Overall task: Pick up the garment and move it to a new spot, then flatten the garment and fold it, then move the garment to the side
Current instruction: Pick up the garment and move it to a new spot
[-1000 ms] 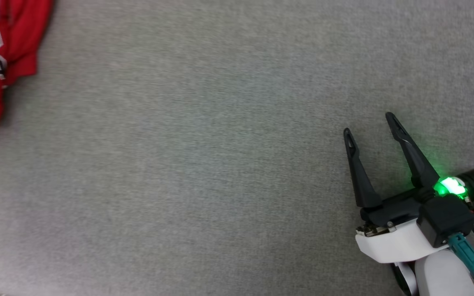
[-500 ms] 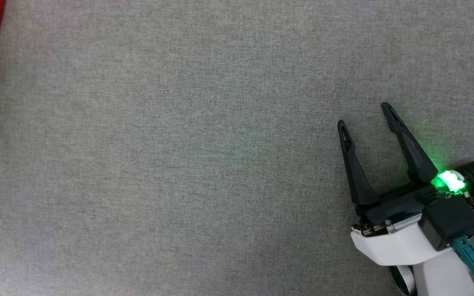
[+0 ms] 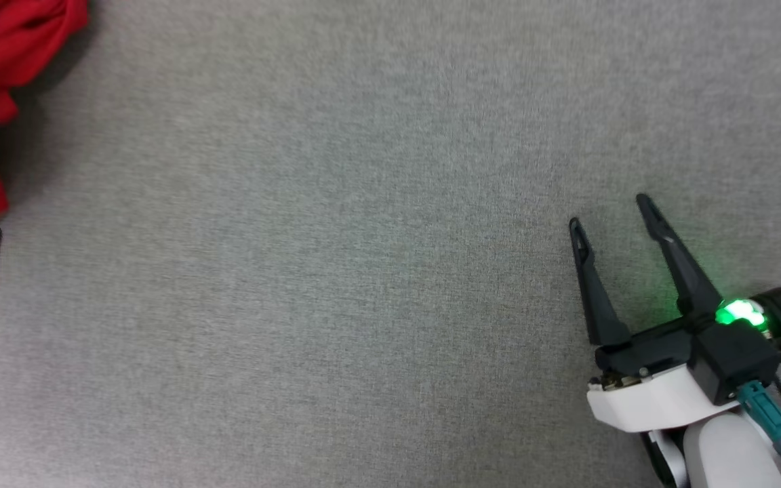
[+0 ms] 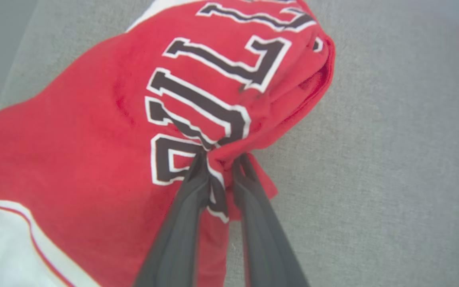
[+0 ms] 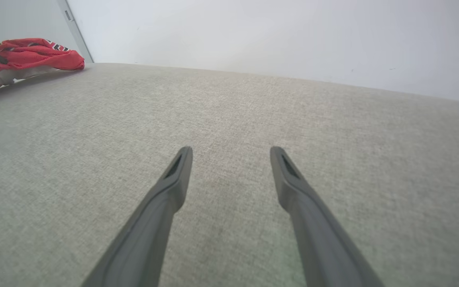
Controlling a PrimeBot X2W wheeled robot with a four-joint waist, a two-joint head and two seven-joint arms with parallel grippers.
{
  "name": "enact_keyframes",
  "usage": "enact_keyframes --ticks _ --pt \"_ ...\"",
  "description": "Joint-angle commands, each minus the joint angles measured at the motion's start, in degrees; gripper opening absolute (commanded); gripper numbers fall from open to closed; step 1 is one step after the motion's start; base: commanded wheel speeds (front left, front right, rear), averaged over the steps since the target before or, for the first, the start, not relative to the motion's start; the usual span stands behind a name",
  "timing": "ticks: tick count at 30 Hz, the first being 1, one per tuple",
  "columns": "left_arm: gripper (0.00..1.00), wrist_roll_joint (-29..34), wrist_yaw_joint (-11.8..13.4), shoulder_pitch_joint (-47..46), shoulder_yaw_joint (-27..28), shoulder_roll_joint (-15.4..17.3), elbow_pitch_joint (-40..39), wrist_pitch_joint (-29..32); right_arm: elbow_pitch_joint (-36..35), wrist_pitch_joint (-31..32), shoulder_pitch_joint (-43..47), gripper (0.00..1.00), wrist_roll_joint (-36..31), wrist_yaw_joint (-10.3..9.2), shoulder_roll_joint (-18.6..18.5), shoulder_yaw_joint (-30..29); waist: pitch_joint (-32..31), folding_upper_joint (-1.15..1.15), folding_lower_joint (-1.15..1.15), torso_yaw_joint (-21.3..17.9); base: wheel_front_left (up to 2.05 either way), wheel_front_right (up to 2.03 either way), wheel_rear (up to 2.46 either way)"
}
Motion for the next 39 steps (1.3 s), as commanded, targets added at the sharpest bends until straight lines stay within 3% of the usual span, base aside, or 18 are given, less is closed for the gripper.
enact_keyframes --ticks 1,11,20,24,29,39 --pt "0.00 -0.98 -0.06 0.95 -1.53 1.58 -3.20 -5.45 1.27 -0.11 1.04 1.00 0.85 -0.06 -0.23 0.57 -6.16 0.00 0.00 0.44 0.00 0.00 0.00" --pt "0.00 -0.07 -0.05 2.43 -11.84 5.64 -15.41 -15.94 3.44 -0.11 2.73 1.00 5.52 -0.05 -0.22 0.58 -17.68 0.00 0.00 -0.71 0.00 0.00 0.00" --pt "0.00 3.59 -0.06 3.64 -21.10 3.55 -25.17 -21.24 4.04 -0.11 4.08 1.00 8.44 -0.05 -0.20 -1.94 -23.56 0.00 0.00 -3.87 0.00 0.00 0.00" --pt "0.00 6.09 0.03 4.83 -24.56 -0.06 -28.43 -22.62 4.14 -0.11 4.65 1.00 9.06 -0.05 -0.19 -3.53 -25.00 0.00 0.00 -6.13 0.00 0.00 0.00" --pt "0.00 8.33 1.22 4.69 -29.19 -8.02 -29.23 -22.67 3.73 -0.11 5.03 1.00 9.30 -0.05 -0.16 -6.16 -25.18 0.00 0.00 -8.44 0.00 0.00 0.00" --pt "0.00 15.38 2.23 4.90 -39.38 -25.09 -18.83 -25.85 3.30 -0.11 3.40 1.00 9.29 -0.05 -0.15 -7.89 -21.51 0.00 0.00 -14.60 0.00 0.00 0.00"
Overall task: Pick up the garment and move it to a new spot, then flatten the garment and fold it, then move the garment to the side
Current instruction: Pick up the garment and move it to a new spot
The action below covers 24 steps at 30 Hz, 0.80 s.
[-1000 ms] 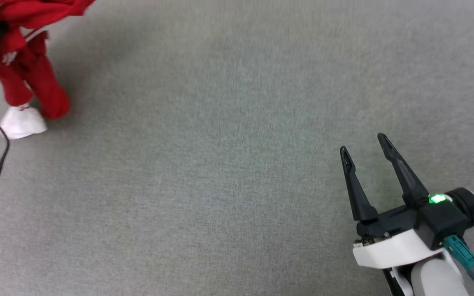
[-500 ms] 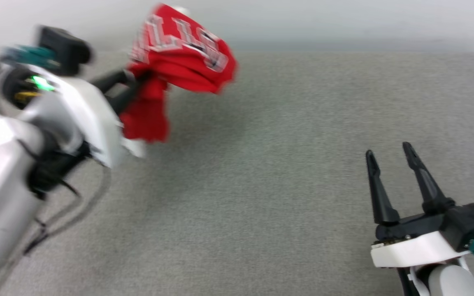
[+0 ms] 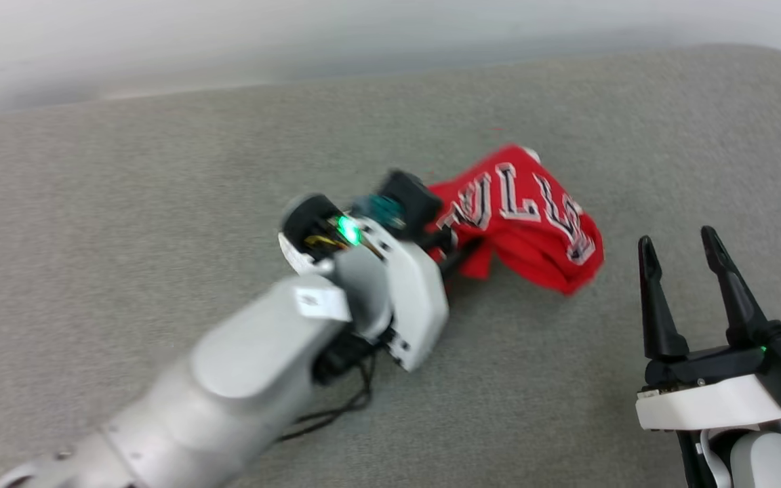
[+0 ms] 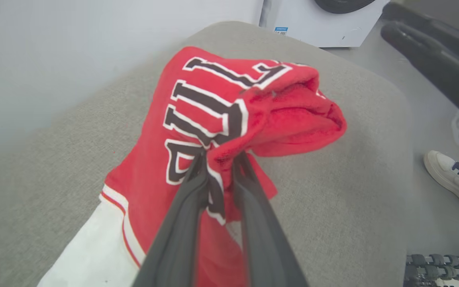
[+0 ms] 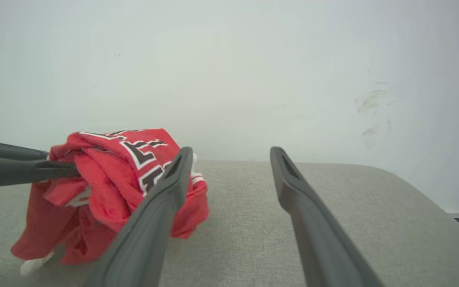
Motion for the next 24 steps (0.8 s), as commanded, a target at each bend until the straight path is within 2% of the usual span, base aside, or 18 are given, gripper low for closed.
enact_keyframes --ticks 1,3,4,5,9,14,23,24 --pt "0.00 1.05 0.25 0.56 -1.39 -2.08 1.96 -1.00 -0.07 -0.12 -0.62 1.00 0.03 -0.04 0.03 -0.04 1.76 0.00 0.00 -2.02 0.00 0.00 0.00" --pt "0.01 2.48 0.32 1.38 -3.45 -5.02 5.34 -2.10 -0.04 -0.12 -1.04 1.00 0.51 -0.04 0.04 -0.27 2.44 0.00 0.00 -3.01 0.00 0.00 0.00" --pt "0.64 3.61 0.35 1.73 -4.58 -6.13 7.26 -2.75 -0.09 -0.12 -1.26 1.00 0.65 -0.04 0.04 -0.21 2.75 0.00 0.00 -3.47 0.00 0.00 0.00" --pt "1.00 4.38 0.20 2.16 -6.00 -7.09 8.97 -3.03 -0.10 -0.12 -1.40 1.00 0.83 -0.04 0.05 -0.15 3.03 0.00 0.00 -3.89 0.00 0.00 0.00" --pt "1.00 4.77 -0.63 3.81 -8.78 -10.76 14.75 -4.95 -0.28 -0.12 -1.34 1.00 1.18 -0.04 0.04 0.06 3.65 0.00 0.00 -4.57 0.00 0.00 0.00" --pt "1.00 3.61 -1.55 4.13 -8.49 -12.55 17.83 -10.76 0.35 -0.12 -0.65 1.00 1.01 -0.04 0.05 -0.64 2.94 0.00 0.00 -3.29 0.00 0.00 0.00" --pt "1.00 1.21 -1.59 1.91 -3.17 -8.96 19.80 -21.89 1.38 -0.12 1.09 1.00 -0.36 -0.04 0.02 -1.51 -2.47 0.00 0.00 1.06 0.00 0.00 0.00" --pt "1.00 1.12 -0.07 1.42 -0.13 -6.33 19.52 -24.22 1.51 -0.12 1.71 1.00 -0.69 -0.04 0.03 -2.06 -4.32 0.00 0.00 2.39 0.00 0.00 0.00"
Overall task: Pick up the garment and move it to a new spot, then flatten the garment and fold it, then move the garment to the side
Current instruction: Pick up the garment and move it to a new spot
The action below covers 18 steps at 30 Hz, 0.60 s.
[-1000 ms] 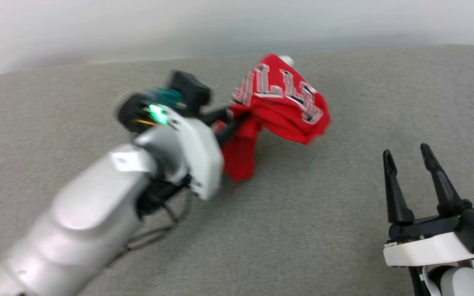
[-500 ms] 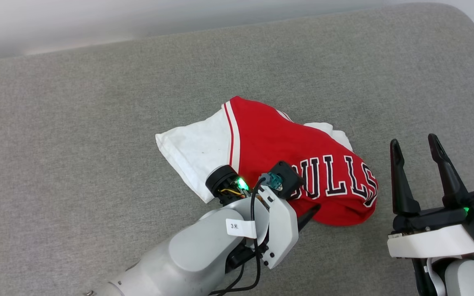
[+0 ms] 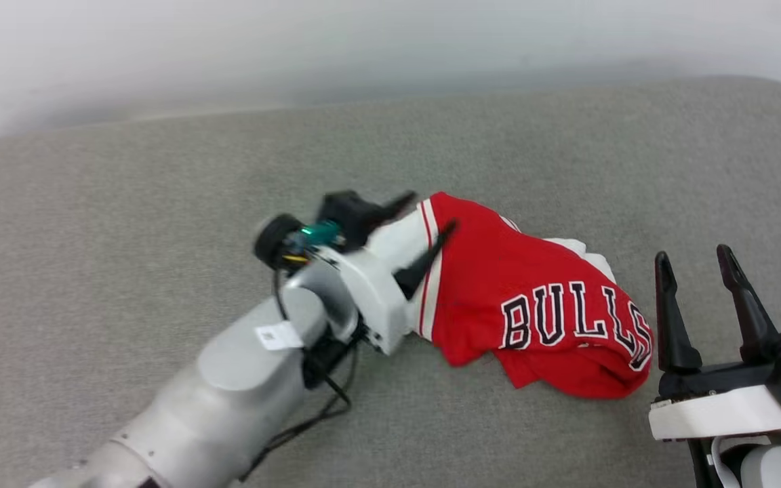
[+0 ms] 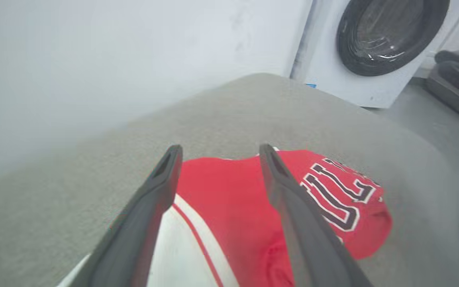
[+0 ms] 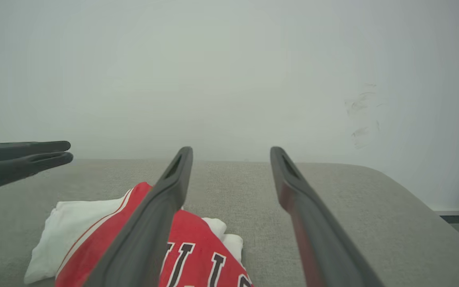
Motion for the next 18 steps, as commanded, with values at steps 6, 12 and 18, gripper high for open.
enact_keyframes --ticks 6,12,18 --pt "1.00 0.85 5.81 2.33 10.80 7.23 -5.95 -2.28 -0.36 -0.12 0.81 1.00 -1.67 -0.04 0.02 -1.49 -3.49 0.00 0.00 3.76 0.00 0.00 0.00" --pt "1.00 3.97 9.54 13.80 23.27 12.45 -17.43 -2.24 -0.66 -0.12 1.51 1.00 -2.63 -0.04 0.01 -1.63 -4.37 0.00 0.00 4.87 0.00 0.00 0.00" --pt "1.00 7.22 9.94 28.81 32.08 13.77 -26.23 -2.26 -1.02 -0.12 1.86 1.00 -2.84 -0.04 0.02 -1.56 -5.00 0.00 0.00 4.93 0.00 0.00 0.00"
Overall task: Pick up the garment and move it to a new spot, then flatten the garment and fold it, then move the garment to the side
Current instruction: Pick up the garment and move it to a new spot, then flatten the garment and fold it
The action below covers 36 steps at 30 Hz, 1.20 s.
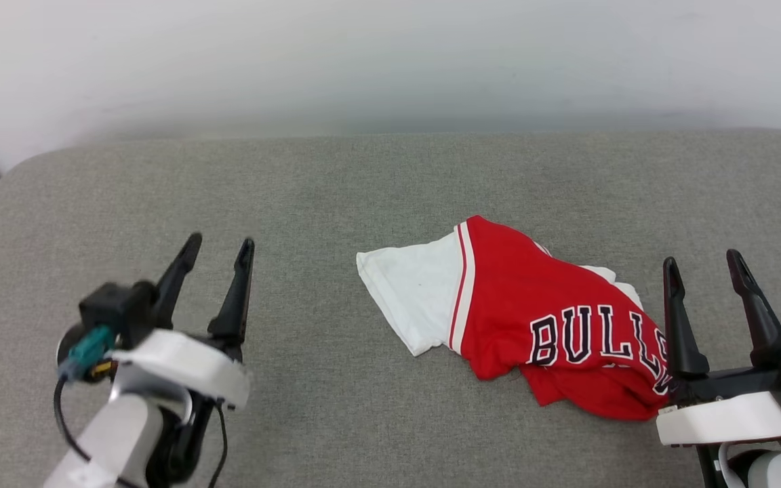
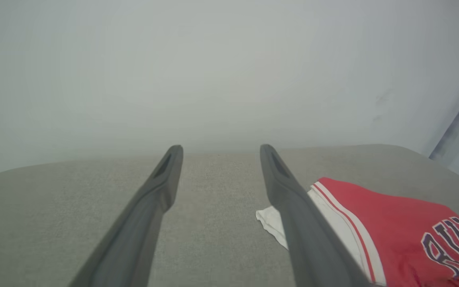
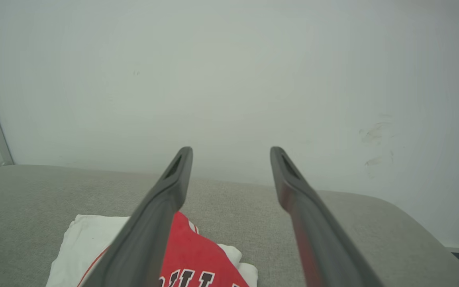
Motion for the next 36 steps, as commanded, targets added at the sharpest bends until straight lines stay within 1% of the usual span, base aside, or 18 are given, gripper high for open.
enact_keyframes --ticks 1,4,7,9,12,13,14,17,21,26,27,29,31,33,36 --pt "1.00 1.18 -0.01 4.24 2.64 -1.18 -3.13 -0.14 -0.46 -0.12 0.90 1.00 -0.19 -0.04 0.03 0.02 -0.21 0.00 0.00 0.00 0.00 0.00 0.00" --pt "1.00 3.86 -0.34 10.13 5.69 -3.37 -7.59 -0.14 -1.00 -0.12 1.40 1.00 0.00 -0.04 0.03 -0.11 -0.69 0.00 0.00 0.15 0.00 0.00 0.00" --pt "1.00 7.30 -1.60 14.39 8.11 -6.52 -11.84 -0.14 -1.25 -0.12 2.09 1.00 0.39 -0.04 0.03 -0.26 -1.15 0.00 0.00 0.27 0.00 0.00 0.00" --pt "1.00 9.70 -1.86 16.83 10.10 -8.80 -13.93 -0.14 -1.32 -0.12 2.33 1.00 0.60 -0.04 0.03 0.20 -1.44 0.00 0.00 0.23 0.00 0.00 0.00" --pt "1.00 12.17 -3.11 19.81 11.64 -11.54 -14.32 -0.14 -1.52 -0.12 2.54 1.00 0.84 -0.04 0.02 0.62 -1.82 0.00 0.00 0.25 0.00 0.00 0.00" --pt "1.00 13.20 -3.76 20.35 11.87 -12.02 -14.18 -0.14 -1.62 -0.12 2.61 1.00 0.89 -0.04 0.03 0.81 -1.87 0.00 0.00 0.25 0.00 0.00 0.00" --pt "1.00 13.20 -3.76 20.35 11.87 -12.02 -14.18 -0.14 -1.62 -0.12 2.61 1.00 0.89 -0.04 0.03 0.81 -1.87 0.00 0.00 0.25 0.00 0.00 0.00" --pt "1.00 14.73 -5.72 21.99 13.10 -14.21 -13.61 -0.14 -1.79 -0.12 2.82 1.00 0.39 -0.04 0.02 1.39 -1.93 0.00 0.00 0.26 0.00 0.00 0.00" --pt "1.00 16.38 -8.02 22.54 14.84 -15.95 -12.14 -0.14 -1.87 -0.12 2.71 1.00 0.10 -0.04 0.03 1.70 -1.65 0.00 0.00 0.15 0.00 0.00 0.00" --pt "1.00 17.60 -9.75 20.94 14.50 -15.80 -9.05 -0.14 -2.30 -0.12 2.11 1.00 0.14 -0.04 0.02 1.95 -0.43 0.00 0.00 -0.46 0.00 0.00 0.00" --pt "1.00 17.37 -10.02 19.89 13.97 -15.49 -8.34 -0.10 -2.41 -0.12 1.94 1.00 0.03 -0.04 0.02 1.91 0.00 0.00 0.00 -0.58 0.00 0.00 0.00" --pt "1.00 17.02 -10.46 16.98 12.75 -14.40 -6.84 1.89 -2.65 -0.12 1.54 1.00 -0.13 -0.04 0.03 1.90 1.24 0.00 0.00 -0.75 0.00 0.00 0.00" --pt "1.00 16.11 -10.77 13.67 11.59 -13.36 -5.38 5.53 -2.81 -0.11 0.97 1.00 -0.33 -0.04 0.03 2.06 2.64 0.00 0.00 -0.96 0.00 0.00 0.00" --pt "1.00 16.30 -10.99 9.89 9.62 -11.19 -4.22 11.06 -2.97 -0.11 0.35 1.00 -0.48 -0.04 0.03 2.45 4.11 0.00 0.00 -1.49 0.00 0.00 0.00" --pt "1.00 14.07 -11.20 2.84 7.37 -8.78 -3.62 20.29 -3.19 -0.11 -0.64 1.00 -0.20 -0.04 0.02 2.53 6.49 0.00 0.00 -2.27 0.00 0.00 0.00"
